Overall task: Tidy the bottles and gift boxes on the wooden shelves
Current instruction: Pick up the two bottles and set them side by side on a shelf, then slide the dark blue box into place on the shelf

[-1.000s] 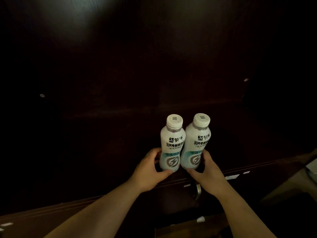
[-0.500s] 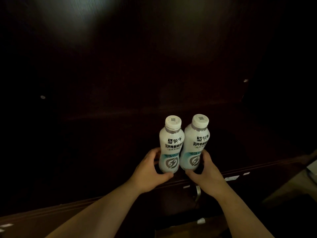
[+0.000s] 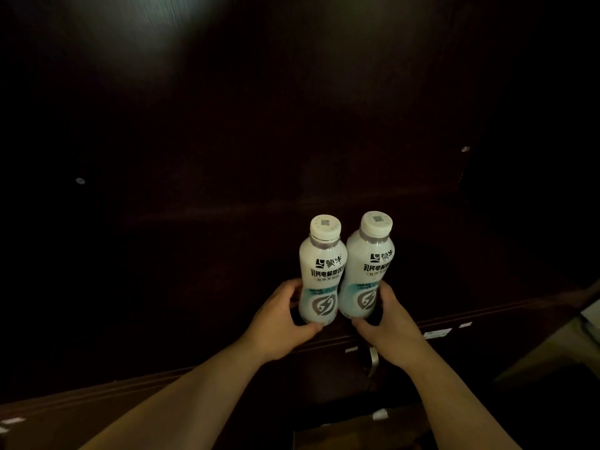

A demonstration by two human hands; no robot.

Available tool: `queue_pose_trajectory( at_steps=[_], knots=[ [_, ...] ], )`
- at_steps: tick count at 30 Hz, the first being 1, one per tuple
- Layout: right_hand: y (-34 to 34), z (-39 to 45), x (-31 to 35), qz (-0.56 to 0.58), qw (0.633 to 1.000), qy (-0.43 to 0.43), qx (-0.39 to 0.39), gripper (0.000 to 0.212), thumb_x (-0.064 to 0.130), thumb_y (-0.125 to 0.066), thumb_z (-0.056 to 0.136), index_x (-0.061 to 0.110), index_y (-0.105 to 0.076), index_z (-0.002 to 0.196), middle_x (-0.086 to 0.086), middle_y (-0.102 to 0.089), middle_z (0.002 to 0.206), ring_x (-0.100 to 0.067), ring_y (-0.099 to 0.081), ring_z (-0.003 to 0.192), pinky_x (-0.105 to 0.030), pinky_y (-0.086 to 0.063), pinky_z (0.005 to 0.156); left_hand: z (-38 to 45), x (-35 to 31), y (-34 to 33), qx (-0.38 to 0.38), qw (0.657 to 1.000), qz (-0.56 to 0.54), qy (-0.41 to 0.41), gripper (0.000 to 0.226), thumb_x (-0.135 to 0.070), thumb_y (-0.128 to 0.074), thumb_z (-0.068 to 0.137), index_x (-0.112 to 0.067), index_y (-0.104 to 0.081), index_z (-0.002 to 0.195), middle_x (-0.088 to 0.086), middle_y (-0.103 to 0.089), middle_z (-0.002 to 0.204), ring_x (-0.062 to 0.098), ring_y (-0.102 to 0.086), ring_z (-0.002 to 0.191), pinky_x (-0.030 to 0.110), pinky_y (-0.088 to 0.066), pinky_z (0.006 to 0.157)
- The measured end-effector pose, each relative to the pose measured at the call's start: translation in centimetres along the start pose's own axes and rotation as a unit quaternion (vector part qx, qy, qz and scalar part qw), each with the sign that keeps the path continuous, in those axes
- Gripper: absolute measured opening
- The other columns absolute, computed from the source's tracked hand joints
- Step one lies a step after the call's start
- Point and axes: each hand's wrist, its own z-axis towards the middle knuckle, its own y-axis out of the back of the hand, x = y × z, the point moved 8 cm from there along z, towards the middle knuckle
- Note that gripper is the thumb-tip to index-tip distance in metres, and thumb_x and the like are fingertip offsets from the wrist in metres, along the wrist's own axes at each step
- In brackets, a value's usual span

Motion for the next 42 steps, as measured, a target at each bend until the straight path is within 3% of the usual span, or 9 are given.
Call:
queue_pose_trajectory(
  at_steps=[6,8,12,22,27,30,33,36,42],
  knots=[
    [0.3,-0.2,-0.3,0.031,0.999,-0.016,-0.008,0.102,0.027,-0.086,0.076,0.066,-0.019,0.142,0.053,-0.048,0.116,0.037,-0.038,0.105,-0.005,-0.038,0.088,-0.3,-0.4,0.1,0.002,1.0,-0.01,0.011,0.095,-0.05,-0.088,0.056,-0.059,-0.031,0.132,-0.025,-0.046,0.137,-0.009,-0.05,0.12,0.02,-0.047,0.097],
    [0.6,-0.5,-0.2,0.059,0.998,-0.02,-0.007,0.107,0.039,-0.09,0.07,0.06,-0.018,0.147,0.043,-0.045,0.128,0.029,-0.041,0.113,-0.022,-0.04,0.101,-0.6,-0.7,0.4,0.006,1.0,-0.014,0.016,0.095,-0.048,-0.089,0.057,-0.069,-0.026,0.125,-0.028,-0.043,0.135,-0.013,-0.047,0.12,0.01,-0.044,0.09],
    [1.3,-1.5,0.3,0.115,0.993,-0.032,-0.019,0.126,0.057,-0.092,0.055,0.046,-0.017,0.156,0.017,-0.035,0.158,-0.005,-0.034,0.143,-0.04,-0.033,0.116,-1.5,-0.8,2.0,0.01,0.999,-0.005,0.03,0.104,-0.054,-0.084,0.061,-0.046,-0.022,0.144,-0.014,-0.038,0.145,-0.003,-0.042,0.127,0.014,-0.04,0.099],
    [-3.2,-9.5,6.8,0.101,0.967,0.009,-0.235,0.079,0.012,-0.085,0.077,0.026,-0.041,0.141,0.001,-0.042,0.138,-0.02,-0.045,0.133,-0.046,-0.039,0.113,-9.0,-3.6,15.5,-0.024,0.983,0.181,-0.012,0.083,-0.077,-0.053,0.075,-0.045,-0.025,0.147,-0.024,-0.033,0.146,-0.005,-0.031,0.134,0.027,-0.037,0.108],
    [-12.8,-12.4,18.3,0.015,0.983,0.143,-0.115,0.074,0.017,-0.084,0.078,0.021,-0.045,0.141,-0.002,-0.045,0.14,-0.018,-0.044,0.132,-0.038,-0.038,0.111,-18.4,-5.7,26.3,-0.097,0.939,0.321,-0.071,0.077,-0.079,-0.038,0.083,-0.039,-0.027,0.149,-0.026,-0.033,0.141,-0.003,-0.03,0.132,0.017,-0.029,0.105],
    [-19.7,-14.8,24.5,-0.016,0.983,0.181,-0.008,0.069,0.036,-0.077,0.084,0.048,-0.032,0.136,0.031,-0.033,0.137,0.005,-0.034,0.131,-0.023,-0.032,0.108,-24.6,-5.7,32.1,-0.122,0.916,0.374,-0.084,0.072,-0.075,-0.037,0.088,-0.036,-0.033,0.148,-0.022,-0.038,0.141,0.0,-0.033,0.13,0.018,-0.032,0.103],
    [-27.8,-18.9,30.6,-0.022,0.972,0.224,0.059,0.062,0.041,-0.07,0.089,0.054,-0.028,0.132,0.047,-0.022,0.132,0.014,-0.03,0.129,-0.009,-0.03,0.098,-33.1,-4.6,39.7,-0.159,0.89,0.419,-0.078,0.068,-0.071,-0.04,0.09,-0.028,-0.044,0.143,-0.014,-0.049,0.135,0.009,-0.043,0.125,0.026,-0.04,0.098],
    [-35.8,-23.2,36.6,-0.038,0.955,0.282,0.087,0.051,0.04,-0.068,0.091,0.044,-0.039,0.132,0.038,-0.031,0.131,0.012,-0.033,0.126,-0.006,-0.032,0.093,-41.3,-2.8,47.5,-0.192,0.865,0.462,-0.046,0.064,-0.066,-0.046,0.091,-0.023,-0.051,0.138,-0.008,-0.057,0.129,0.015,-0.051,0.117,0.032,-0.046,0.093],
    [-51.6,-28.6,46.0,-0.084,0.92,0.343,0.167,0.049,0.039,-0.068,0.092,0.027,-0.05,0.135,0.013,-0.044,0.13,-0.01,-0.043,0.126,-0.02,-0.029,0.102,-56.1,2.4,62.2,-0.247,0.818,0.514,0.08,0.069,-0.071,-0.034,0.091,-0.026,-0.047,0.142,-0.009,-0.056,0.131,0.013,-0.051,0.117,0.029,-0.043,0.094]
  ],
)
